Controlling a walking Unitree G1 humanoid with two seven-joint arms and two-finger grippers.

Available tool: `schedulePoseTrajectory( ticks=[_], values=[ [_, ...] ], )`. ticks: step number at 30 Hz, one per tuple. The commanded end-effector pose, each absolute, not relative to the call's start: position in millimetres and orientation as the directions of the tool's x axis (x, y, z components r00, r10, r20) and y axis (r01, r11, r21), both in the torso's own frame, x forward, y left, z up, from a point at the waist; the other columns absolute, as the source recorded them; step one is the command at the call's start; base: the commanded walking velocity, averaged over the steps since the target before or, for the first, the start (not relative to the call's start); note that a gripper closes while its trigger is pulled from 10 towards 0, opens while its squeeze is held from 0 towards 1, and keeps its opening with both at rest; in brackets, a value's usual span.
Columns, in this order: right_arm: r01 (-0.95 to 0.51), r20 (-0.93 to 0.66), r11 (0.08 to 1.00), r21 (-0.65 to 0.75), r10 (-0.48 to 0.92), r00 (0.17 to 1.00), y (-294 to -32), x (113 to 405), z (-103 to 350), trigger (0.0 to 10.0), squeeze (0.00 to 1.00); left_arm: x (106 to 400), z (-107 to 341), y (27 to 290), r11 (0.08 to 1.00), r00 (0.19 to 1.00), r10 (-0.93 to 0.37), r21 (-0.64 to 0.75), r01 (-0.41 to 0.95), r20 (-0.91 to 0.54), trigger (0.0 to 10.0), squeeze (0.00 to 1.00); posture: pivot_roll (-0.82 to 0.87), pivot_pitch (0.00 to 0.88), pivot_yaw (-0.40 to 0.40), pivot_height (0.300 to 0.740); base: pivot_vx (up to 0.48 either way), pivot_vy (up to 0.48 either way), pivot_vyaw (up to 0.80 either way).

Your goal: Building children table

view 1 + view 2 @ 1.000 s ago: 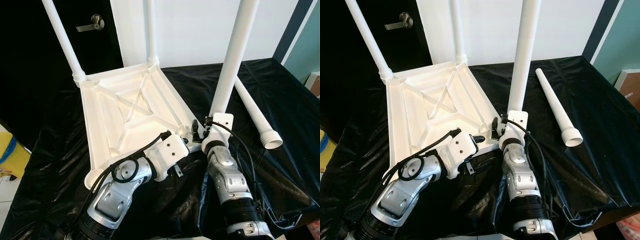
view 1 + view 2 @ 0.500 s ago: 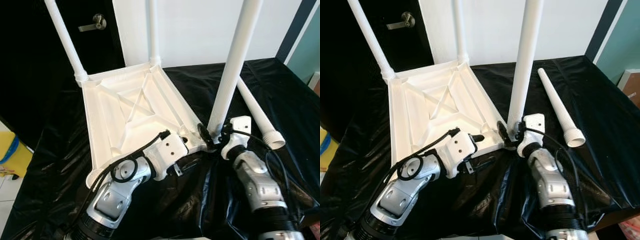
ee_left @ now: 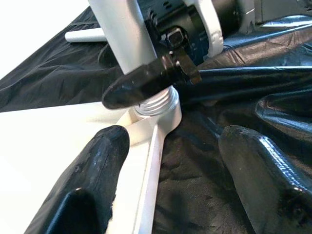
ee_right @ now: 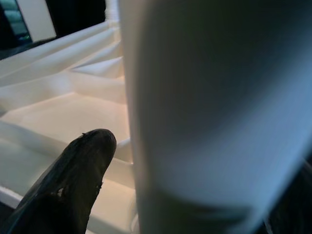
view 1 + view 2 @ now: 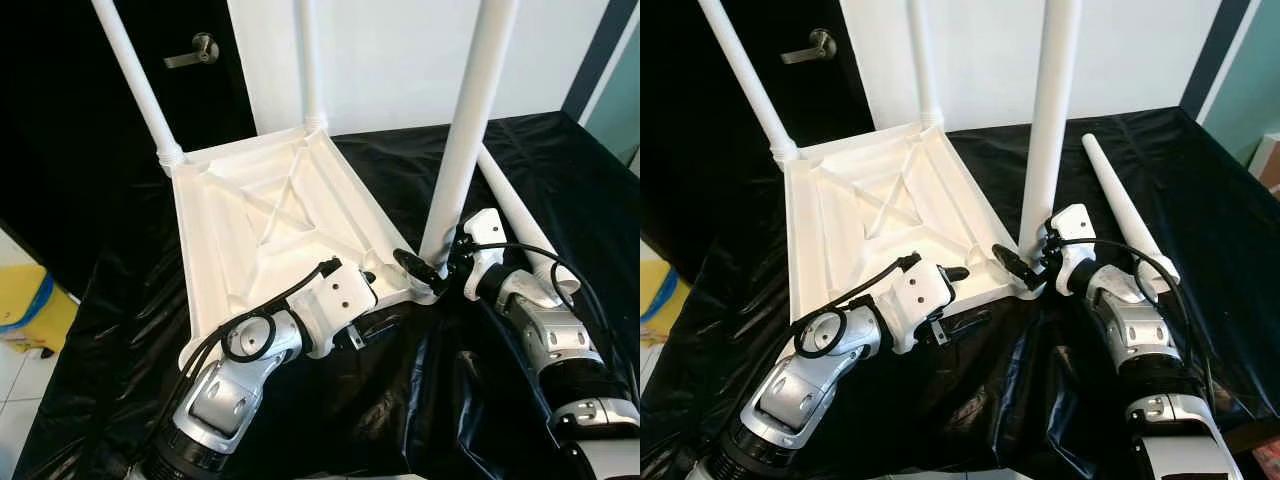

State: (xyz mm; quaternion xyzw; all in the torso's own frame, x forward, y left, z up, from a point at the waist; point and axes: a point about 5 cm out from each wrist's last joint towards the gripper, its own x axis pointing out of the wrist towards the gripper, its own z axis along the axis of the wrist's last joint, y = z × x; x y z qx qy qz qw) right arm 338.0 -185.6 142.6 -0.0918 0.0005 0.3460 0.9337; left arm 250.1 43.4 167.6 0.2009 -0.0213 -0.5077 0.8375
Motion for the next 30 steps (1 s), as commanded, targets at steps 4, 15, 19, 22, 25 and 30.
schedulePoseTrajectory(
  ticks=[4, 15, 19, 22, 25, 30],
  values=[
    [-0.68, -0.098, 0.707, -0.195, 0.675, 0.731, -181.2, 341.5, 138.9, 8.1, 0.0, 250.4, 166.1, 43.9, 0.408, 0.491, -0.855, 0.366, 0.837, -0.169, 10.0, 0.0, -0.04, 0.0, 0.045, 0.74, 0.0, 0.0, 0.0],
    [-0.665, -0.119, 0.737, -0.12, 0.655, 0.747, -190.8, 340.5, 121.2, 1.1, 0.0, 252.4, 166.7, 47.4, 0.432, 0.516, -0.841, 0.376, 0.82, -0.16, 10.0, 0.0, -0.03, 0.0, 0.022, 0.74, 0.0, 0.0, 0.0],
    [-0.649, -0.117, 0.754, -0.101, 0.638, 0.761, -193.8, 338.4, 116.6, 10.0, 0.0, 251.9, 166.4, 46.7, 0.435, 0.519, -0.84, 0.375, 0.818, -0.158, 10.0, 0.0, -0.03, 0.0, 0.02, 0.74, 0.0, 0.0, 0.0],
    [-0.628, -0.117, 0.772, -0.1, 0.617, 0.778, -194.8, 337.4, 114.4, 10.0, 0.0, 250.9, 165.2, 45.9, 0.436, 0.519, -0.84, 0.372, 0.819, -0.158, 10.0, 0.0, -0.04, 0.0, 0.017, 0.74, 0.0, 0.0, 0.0],
    [-0.55, -0.113, 0.83, -0.095, 0.54, 0.834, -197.1, 337.9, 110.8, 10.0, 0.0, 249.9, 162.2, 44.7, 0.437, 0.518, -0.84, 0.365, 0.822, -0.16, 10.0, 0.0, -0.04, 0.0, 0.015, 0.74, 0.0, 0.0, 0.0],
    [-0.4, -0.124, 0.91, -0.112, 0.387, 0.914, -194.5, 335.8, 104.0, 10.0, 0.0, 251.6, 158.9, 44.8, 0.444, 0.526, -0.834, 0.365, 0.818, -0.165, 10.0, 0.0, -0.05, 0.0, -0.004, 0.74, 0.0, 0.0, 0.0]
  ],
)
